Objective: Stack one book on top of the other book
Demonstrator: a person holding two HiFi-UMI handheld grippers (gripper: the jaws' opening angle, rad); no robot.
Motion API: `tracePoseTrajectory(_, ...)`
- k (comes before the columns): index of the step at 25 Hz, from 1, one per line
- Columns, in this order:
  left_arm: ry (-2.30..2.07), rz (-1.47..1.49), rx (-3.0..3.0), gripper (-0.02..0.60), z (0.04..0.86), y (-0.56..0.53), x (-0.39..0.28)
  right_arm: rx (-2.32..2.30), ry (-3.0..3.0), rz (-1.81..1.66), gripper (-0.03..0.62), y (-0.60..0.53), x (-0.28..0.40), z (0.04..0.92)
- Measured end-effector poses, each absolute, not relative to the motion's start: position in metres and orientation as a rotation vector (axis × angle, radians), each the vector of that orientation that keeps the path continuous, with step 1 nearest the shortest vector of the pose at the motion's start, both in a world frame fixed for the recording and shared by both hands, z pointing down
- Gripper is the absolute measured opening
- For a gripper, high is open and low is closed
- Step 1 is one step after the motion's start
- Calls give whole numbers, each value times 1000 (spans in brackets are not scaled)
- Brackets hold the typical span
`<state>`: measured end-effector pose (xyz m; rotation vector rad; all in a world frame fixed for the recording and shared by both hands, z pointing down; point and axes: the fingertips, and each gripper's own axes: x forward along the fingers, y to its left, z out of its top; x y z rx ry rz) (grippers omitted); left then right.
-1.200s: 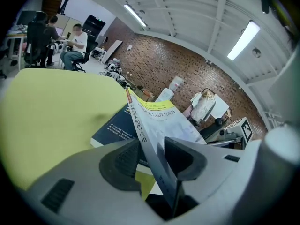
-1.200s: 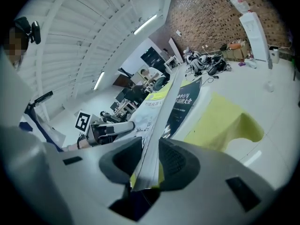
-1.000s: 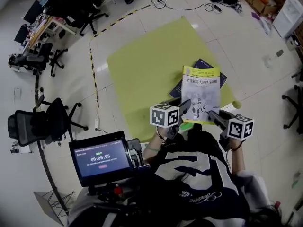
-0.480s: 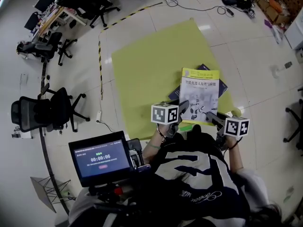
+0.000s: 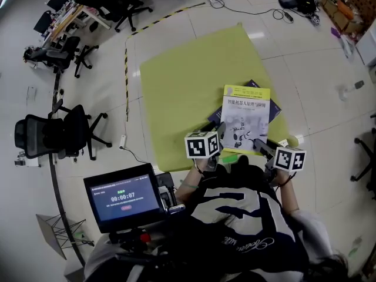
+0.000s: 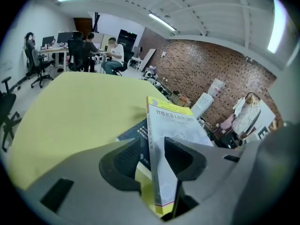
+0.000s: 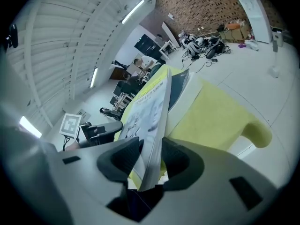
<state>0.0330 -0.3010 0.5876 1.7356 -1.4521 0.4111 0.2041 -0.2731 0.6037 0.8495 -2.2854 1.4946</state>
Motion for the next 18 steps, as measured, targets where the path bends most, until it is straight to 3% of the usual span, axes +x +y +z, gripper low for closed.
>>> tracePoseTrajectory(18, -1263, 164, 1845, 163, 542, -245, 31, 1302, -2348, 1269, 129, -265, 249, 553)
